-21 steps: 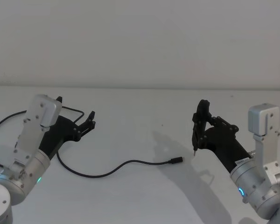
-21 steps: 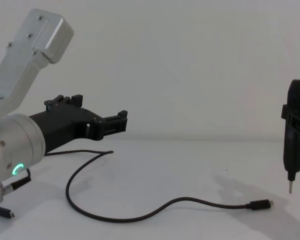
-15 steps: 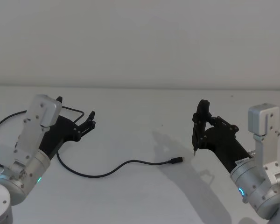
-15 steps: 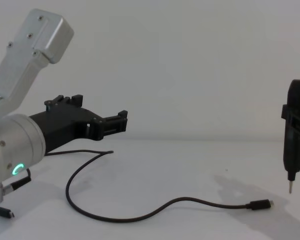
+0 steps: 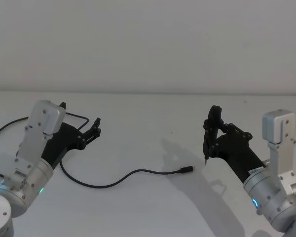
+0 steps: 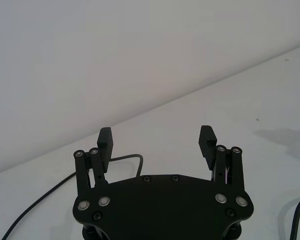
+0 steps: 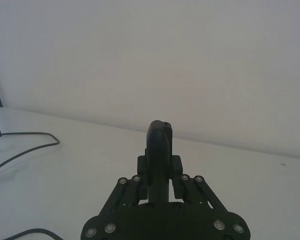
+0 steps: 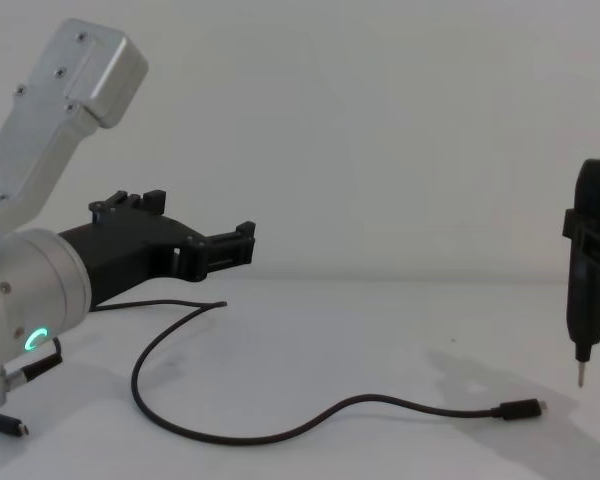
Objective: Pick up the data cable with the one hand.
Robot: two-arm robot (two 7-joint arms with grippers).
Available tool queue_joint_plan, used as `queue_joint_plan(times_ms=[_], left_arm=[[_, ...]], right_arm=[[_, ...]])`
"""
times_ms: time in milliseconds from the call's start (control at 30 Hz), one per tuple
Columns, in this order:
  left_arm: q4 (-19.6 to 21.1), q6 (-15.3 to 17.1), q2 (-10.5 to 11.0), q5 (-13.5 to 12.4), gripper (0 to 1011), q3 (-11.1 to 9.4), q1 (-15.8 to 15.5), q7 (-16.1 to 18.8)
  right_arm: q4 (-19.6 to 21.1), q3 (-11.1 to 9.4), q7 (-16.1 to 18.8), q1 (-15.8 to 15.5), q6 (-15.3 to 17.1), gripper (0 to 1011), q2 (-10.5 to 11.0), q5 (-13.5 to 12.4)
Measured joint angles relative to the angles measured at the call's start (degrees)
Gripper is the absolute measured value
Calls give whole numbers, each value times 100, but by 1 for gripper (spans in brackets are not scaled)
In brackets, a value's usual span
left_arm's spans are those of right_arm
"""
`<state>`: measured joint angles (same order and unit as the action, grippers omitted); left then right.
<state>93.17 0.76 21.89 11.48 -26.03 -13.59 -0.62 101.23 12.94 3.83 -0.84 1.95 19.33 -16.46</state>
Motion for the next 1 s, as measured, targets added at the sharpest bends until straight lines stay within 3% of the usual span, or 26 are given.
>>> queue_joint_plan(times_ms=[233,467,833,1000], left_arm=[[-3,4,0,0,1005,0,-1,-11],[-30,35,43,60,1004,-16,-56,-239],[-112,224,211,313,1005,-88,-272,-982],[-178,395,327,458,1004,-150,-435,-1478]], right_arm=[[0,0,0,0,0,275,0,0],[0,0,0,0,0,274,0,0],[0,0,0,0,0,274,0,0],[0,0,0,0,0,274,0,0]])
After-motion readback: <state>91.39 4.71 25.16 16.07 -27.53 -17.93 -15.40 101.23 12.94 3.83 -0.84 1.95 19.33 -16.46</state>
